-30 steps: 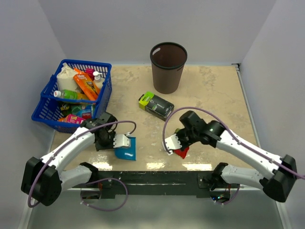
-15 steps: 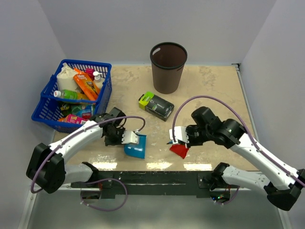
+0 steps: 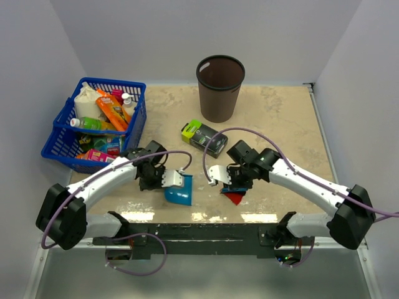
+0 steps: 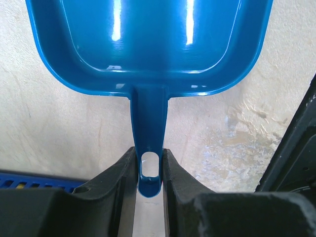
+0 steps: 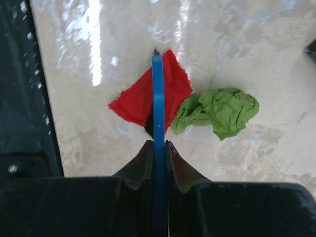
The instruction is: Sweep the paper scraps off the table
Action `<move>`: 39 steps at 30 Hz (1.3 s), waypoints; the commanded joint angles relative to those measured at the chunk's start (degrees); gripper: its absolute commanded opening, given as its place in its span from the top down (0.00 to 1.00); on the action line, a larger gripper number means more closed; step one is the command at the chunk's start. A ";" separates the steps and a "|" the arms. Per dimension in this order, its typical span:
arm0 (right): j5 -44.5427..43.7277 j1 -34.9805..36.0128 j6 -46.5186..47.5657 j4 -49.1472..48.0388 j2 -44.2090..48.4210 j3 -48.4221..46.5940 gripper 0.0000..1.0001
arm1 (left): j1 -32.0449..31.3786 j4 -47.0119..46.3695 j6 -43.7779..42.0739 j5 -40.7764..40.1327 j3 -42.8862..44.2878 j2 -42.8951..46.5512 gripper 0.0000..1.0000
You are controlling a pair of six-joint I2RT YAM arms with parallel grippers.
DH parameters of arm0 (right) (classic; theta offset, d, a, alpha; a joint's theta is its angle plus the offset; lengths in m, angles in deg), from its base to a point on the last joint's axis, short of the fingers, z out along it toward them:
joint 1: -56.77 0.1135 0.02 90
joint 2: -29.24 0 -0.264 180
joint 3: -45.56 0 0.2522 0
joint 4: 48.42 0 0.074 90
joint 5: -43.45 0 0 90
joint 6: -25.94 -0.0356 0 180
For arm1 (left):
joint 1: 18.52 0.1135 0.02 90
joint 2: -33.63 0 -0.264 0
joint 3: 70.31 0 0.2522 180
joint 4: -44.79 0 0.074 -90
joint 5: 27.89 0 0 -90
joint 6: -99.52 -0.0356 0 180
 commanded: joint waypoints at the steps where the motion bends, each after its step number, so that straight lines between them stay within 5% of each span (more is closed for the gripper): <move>1: -2.41 -0.01 -6.41 -11.45 -2.99 -3.06 1.00 | -1.06 -3.55 4.29 0.18 -0.05 -0.94 0.96; 8: -2.94 -0.01 -15.81 -9.63 -1.34 -8.24 1.00 | -2.47 -11.02 10.36 -0.26 0.12 -5.77 0.84; 17: -14.87 -4.40 -32.08 -5.39 3.67 -14.67 1.00 | -3.96 -14.45 17.48 1.41 6.61 -16.67 0.83; 24: -26.66 -12.22 -30.52 -13.30 3.07 -9.93 1.00 | -5.19 -11.30 19.94 1.94 9.44 -16.59 0.93; 32: -26.06 -14.78 -29.20 -23.05 -1.42 -5.71 1.00 | -6.51 -4.96 18.62 -2.45 13.39 -18.17 1.00; 39: -22.19 -14.78 -28.84 -25.80 -4.94 -6.49 1.00 | -6.42 -19.26 14.33 0.70 3.04 -10.27 0.72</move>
